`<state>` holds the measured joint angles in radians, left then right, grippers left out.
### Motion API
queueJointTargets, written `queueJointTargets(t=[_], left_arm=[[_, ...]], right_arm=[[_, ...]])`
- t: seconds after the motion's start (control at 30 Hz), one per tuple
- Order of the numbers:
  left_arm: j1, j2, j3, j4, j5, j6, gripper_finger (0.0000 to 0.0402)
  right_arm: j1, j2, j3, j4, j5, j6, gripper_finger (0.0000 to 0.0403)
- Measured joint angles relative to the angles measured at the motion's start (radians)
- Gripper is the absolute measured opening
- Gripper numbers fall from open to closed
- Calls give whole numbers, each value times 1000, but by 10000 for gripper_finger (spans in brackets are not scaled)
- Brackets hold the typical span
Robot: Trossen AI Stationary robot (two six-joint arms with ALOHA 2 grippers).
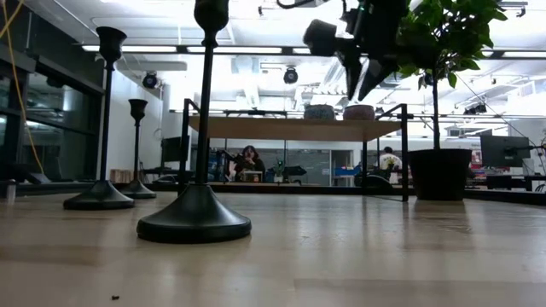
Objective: Pick & Place candle stick holders
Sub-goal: Adjust the pink scented candle on the shelf
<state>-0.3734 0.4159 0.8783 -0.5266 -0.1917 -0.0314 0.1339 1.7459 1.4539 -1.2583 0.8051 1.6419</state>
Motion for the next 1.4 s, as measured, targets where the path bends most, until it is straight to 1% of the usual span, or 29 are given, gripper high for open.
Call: queueJointTargets(t=[0.07,0.13,0.2,0.3,0.37,0.67,1.4], left_arm=[[0,0,0,0,0,0,26],[0,0,0,0,0,0,26],[0,0,0,0,0,0,26],[0,0,0,0,0,0,26],[0,0,0,0,0,0,26],[0,0,0,0,0,0,26],[0,0,0,0,0,0,26]], right_arm=[[-4,-28,-54,48,31,1,39],[-11,-48,-99,81,38,1,13],[-17,-65,-132,107,55,0,5],[-27,-73,-161,133,90,-2,10],[-32,-73,-170,136,105,-8,4],[-84,-73,-177,146,155,-50,1],[-221,-73,-177,151,149,-166,0]])
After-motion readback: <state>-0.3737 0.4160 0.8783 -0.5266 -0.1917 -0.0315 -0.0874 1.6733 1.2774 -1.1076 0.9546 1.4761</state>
